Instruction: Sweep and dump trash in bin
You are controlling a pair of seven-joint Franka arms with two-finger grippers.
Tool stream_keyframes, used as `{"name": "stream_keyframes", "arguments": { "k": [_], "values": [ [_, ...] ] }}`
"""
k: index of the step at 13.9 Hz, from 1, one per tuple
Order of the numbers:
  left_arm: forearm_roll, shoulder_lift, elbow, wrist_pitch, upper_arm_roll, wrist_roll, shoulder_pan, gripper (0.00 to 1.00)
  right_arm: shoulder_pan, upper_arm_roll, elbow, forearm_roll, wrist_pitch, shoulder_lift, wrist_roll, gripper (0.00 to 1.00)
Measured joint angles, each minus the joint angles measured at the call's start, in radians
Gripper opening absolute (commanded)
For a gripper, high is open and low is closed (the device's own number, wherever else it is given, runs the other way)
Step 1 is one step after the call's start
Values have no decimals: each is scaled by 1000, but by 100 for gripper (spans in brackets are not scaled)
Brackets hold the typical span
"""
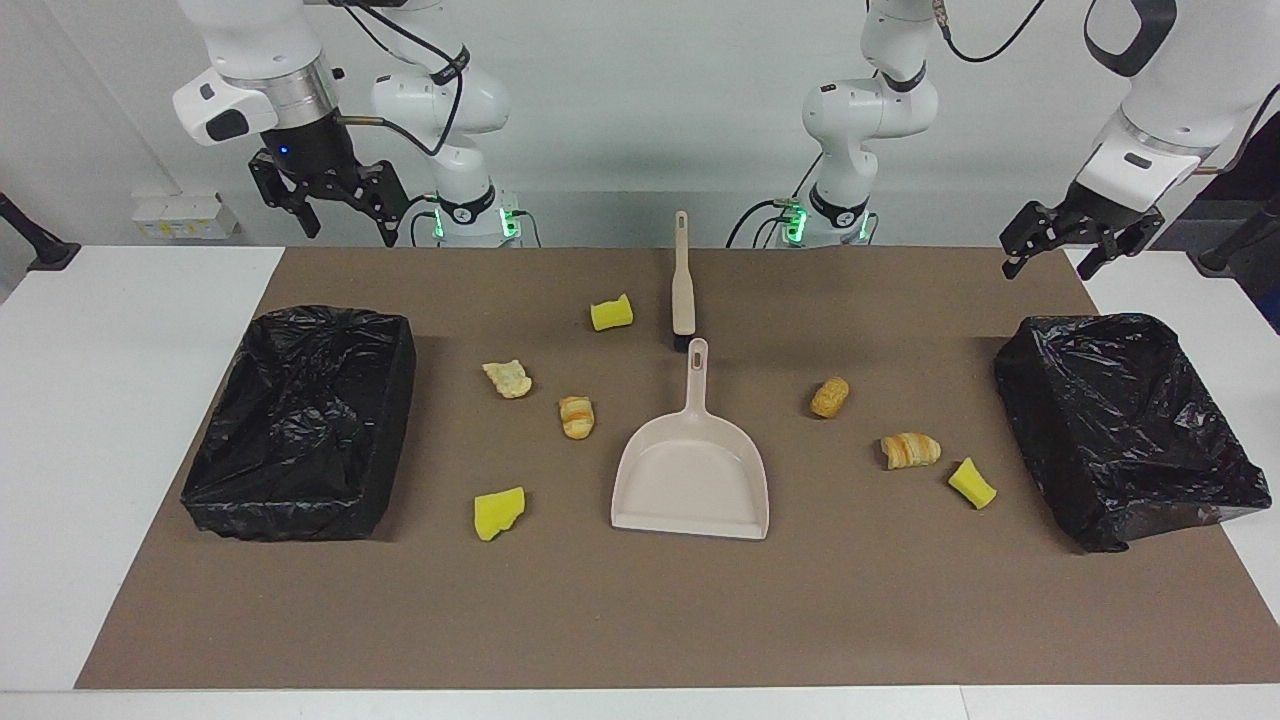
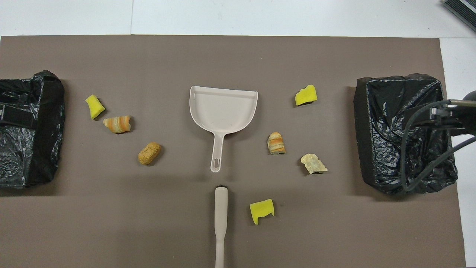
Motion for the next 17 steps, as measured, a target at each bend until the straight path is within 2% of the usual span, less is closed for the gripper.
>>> {"name": "stream_keyframes", "arguments": {
  "k": [10,17],
  "values": [
    [-17,6,-1,-1,-4,6,-3,100,2,0,0,0,0,0,0,100],
    [-87,79,-8,34,-29,17,-50,100,2,0,0,1,0,0,0,100]
  ]
}}
